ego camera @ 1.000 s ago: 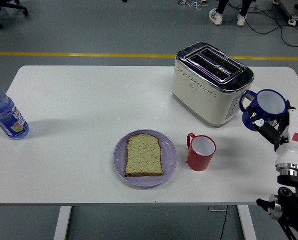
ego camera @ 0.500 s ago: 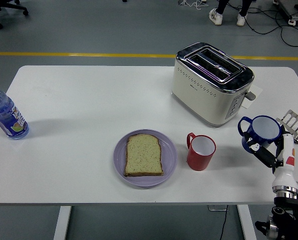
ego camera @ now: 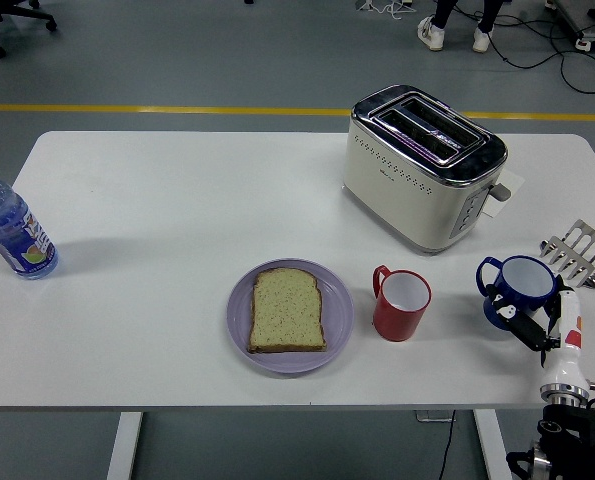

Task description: Pick up the cup,pour liquid into bread,place the cup on the desk

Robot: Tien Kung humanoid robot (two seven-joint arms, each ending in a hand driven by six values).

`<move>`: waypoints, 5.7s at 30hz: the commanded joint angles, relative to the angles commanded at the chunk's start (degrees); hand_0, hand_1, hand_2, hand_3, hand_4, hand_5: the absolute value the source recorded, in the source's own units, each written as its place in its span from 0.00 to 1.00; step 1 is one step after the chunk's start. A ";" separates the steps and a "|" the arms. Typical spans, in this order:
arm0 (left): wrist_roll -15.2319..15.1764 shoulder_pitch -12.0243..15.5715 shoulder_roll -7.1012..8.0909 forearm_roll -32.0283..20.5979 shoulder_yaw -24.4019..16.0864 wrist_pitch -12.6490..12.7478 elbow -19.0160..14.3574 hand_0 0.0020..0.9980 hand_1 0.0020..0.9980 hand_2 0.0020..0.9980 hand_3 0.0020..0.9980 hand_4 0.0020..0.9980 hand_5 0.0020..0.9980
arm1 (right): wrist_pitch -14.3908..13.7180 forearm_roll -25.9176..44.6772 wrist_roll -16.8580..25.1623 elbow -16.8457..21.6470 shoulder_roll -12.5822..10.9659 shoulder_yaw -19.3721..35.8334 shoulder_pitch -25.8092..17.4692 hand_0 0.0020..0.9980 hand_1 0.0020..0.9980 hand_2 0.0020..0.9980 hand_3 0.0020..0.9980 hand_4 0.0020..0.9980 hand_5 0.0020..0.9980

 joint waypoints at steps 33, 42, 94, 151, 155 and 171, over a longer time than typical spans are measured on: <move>-0.01 0.23 -0.20 -0.29 0.32 -0.05 -0.05 0.64 0.65 0.66 0.55 0.32 0.84 | 0.00 2.72 0.00 -2.91 1.44 -4.77 1.83 0.47 0.40 0.52 0.57 0.50 0.02; -0.02 0.49 -0.20 -0.48 0.75 -0.03 0.00 0.64 0.65 0.66 0.55 0.32 0.84 | 0.00 1.11 0.00 -3.23 1.51 -5.15 1.79 0.43 0.41 0.53 0.58 0.51 0.02; 0.00 0.10 -0.20 -0.37 0.21 -0.03 -0.03 0.64 0.65 0.66 0.55 0.32 0.83 | 0.00 -7.83 -1.18 -4.02 1.71 -2.81 1.88 0.88 0.72 0.87 0.95 0.97 0.18; -0.03 0.65 -0.20 -0.51 1.03 0.01 0.01 0.64 0.65 0.66 0.55 0.32 0.83 | 0.00 -8.95 -1.90 -1.48 0.55 -3.99 0.06 0.91 0.74 0.89 0.94 0.96 0.18; -0.03 0.66 -0.20 -0.53 1.07 0.00 -0.01 0.64 0.65 0.66 0.55 0.32 0.83 | 0.00 -8.63 -2.04 -2.53 1.13 -4.44 1.04 0.91 0.74 0.89 0.94 0.96 0.18; -0.02 0.21 -0.20 -0.57 0.63 -0.01 -0.08 0.64 0.65 0.66 0.55 0.32 0.84 | 0.00 -7.61 -1.95 -5.26 3.11 -3.88 3.59 0.91 0.73 0.89 0.94 0.94 0.16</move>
